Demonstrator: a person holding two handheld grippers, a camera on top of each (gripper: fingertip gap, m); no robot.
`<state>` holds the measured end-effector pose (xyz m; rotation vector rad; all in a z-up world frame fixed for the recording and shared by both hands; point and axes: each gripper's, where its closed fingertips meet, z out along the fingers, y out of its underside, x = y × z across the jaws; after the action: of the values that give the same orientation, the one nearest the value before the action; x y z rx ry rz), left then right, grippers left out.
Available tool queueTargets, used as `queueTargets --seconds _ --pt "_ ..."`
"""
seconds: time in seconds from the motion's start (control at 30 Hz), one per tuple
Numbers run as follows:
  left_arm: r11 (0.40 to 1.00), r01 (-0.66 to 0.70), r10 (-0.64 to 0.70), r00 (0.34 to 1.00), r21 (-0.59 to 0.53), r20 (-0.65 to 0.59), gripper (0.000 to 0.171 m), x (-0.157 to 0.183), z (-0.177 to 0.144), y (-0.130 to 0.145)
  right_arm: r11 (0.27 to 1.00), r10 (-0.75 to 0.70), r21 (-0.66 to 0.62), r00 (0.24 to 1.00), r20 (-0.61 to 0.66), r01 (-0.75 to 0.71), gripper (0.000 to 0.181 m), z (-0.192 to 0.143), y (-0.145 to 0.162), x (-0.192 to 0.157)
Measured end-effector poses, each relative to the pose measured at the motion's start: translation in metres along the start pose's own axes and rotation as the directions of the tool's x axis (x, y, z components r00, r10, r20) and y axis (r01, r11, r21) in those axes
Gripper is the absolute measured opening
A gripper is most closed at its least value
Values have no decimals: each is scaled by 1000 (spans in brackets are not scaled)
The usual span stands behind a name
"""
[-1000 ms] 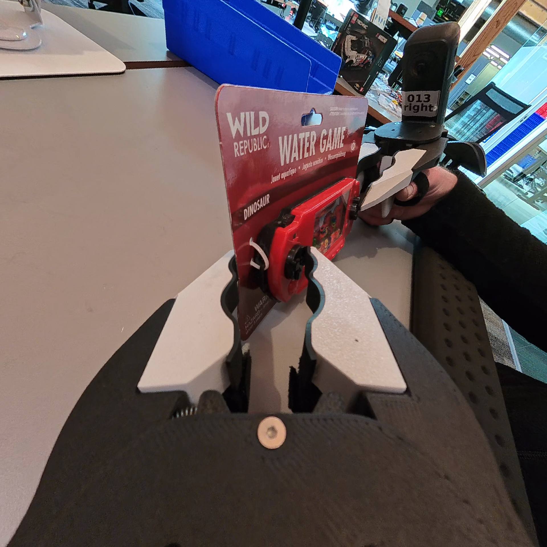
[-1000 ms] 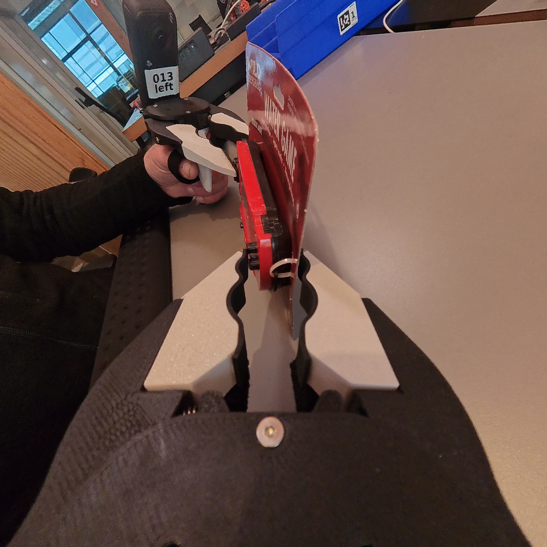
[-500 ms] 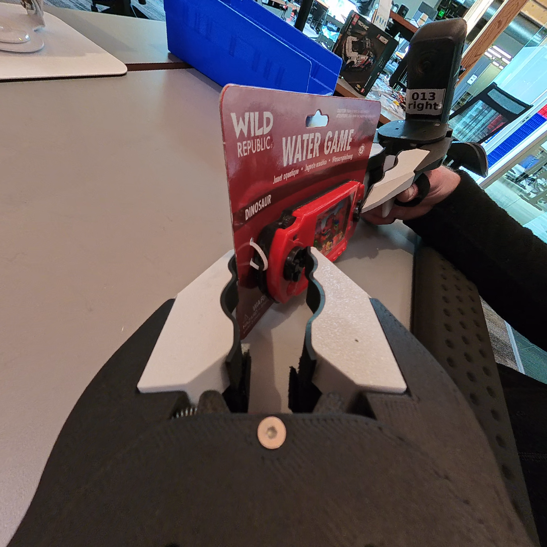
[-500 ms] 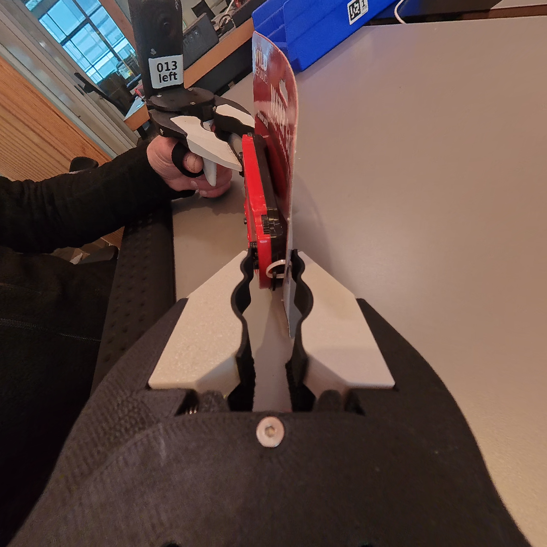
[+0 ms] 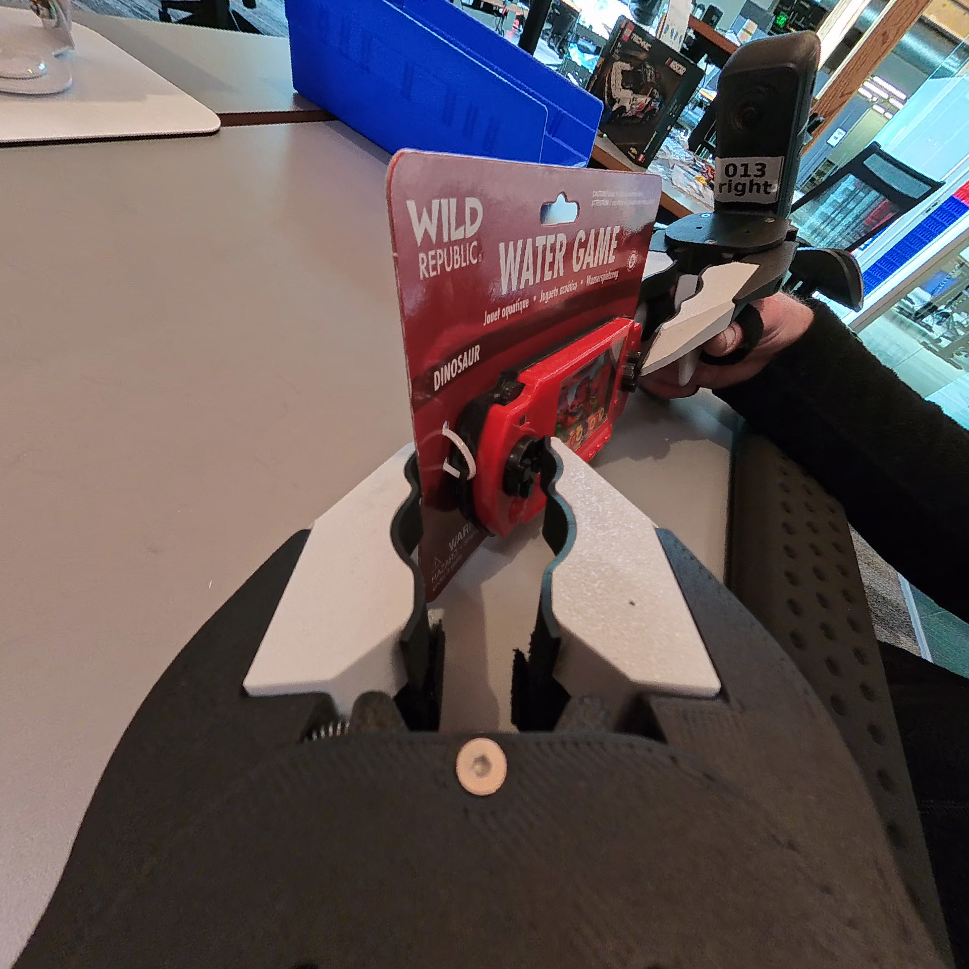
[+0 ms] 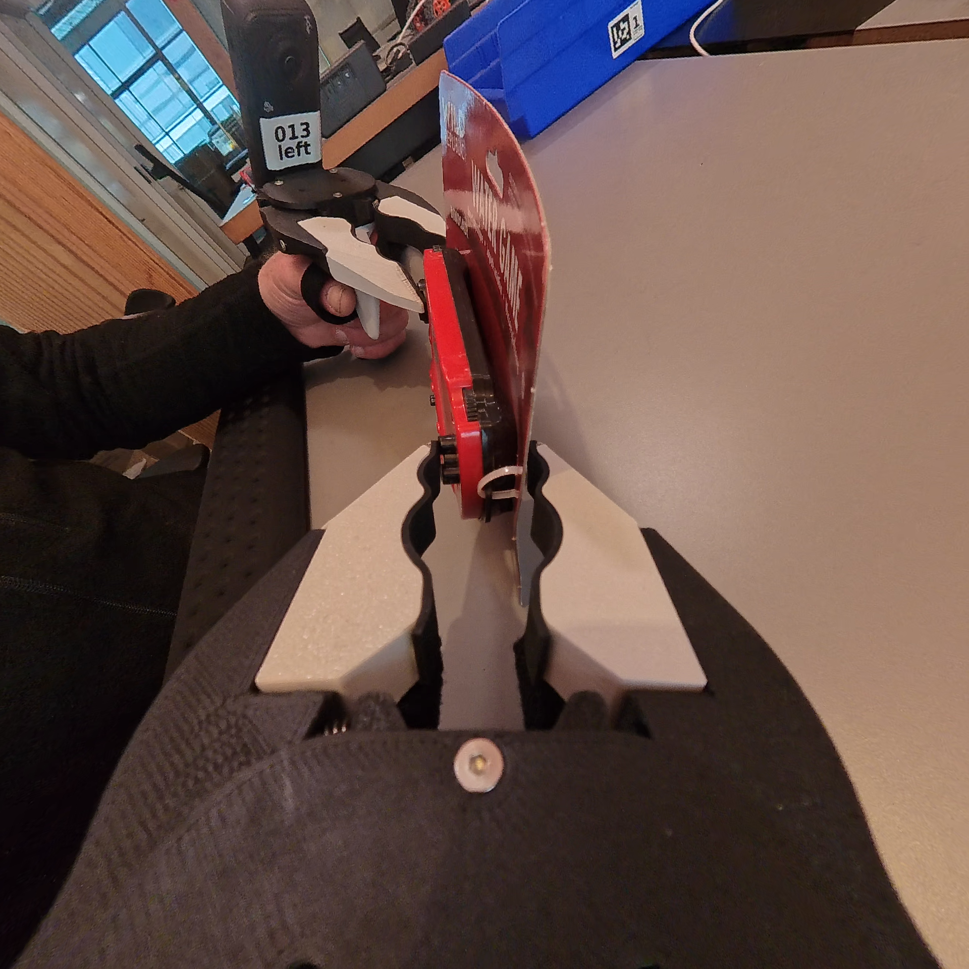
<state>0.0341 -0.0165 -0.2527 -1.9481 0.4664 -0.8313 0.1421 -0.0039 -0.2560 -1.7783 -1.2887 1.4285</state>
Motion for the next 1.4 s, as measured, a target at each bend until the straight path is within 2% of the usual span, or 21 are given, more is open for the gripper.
queueTargets --seconds 0.27,0.37,0.47,0.63,0.83,1.1,1.4 --pt "1000 -4 4 1000 2 -2 41 2 1 0 1000 -4 31 1000 6 4 33 -2 -6 -3" --pt "1000 -8 8 1000 2 -6 41 4 2 0 999 -6 46 1000 -2 7 23 -3 -8 -1" --pt "1000 -11 11 1000 4 -3 41 5 2 0 999 -3 48 1000 -4 3 24 -3 -8 -1" --pt "1000 -14 14 1000 5 -3 41 6 2 0 1000 12 22 999 37 -13 44 -2 -3 -7" --pt "1000 -14 14 1000 5 -3 41 7 2 0 1000 -14 -12 1000 12 14 26 1 1 -5" --pt "1000 -26 26 1000 10 -1 41 9 3 -1 1000 -7 -19 1000 17 7 23 -1 1 -5" --pt "1000 -25 25 1000 16 -3 41 11 2 -1 1000 6 12 1000 17 -6 35 -1 -2 -5"
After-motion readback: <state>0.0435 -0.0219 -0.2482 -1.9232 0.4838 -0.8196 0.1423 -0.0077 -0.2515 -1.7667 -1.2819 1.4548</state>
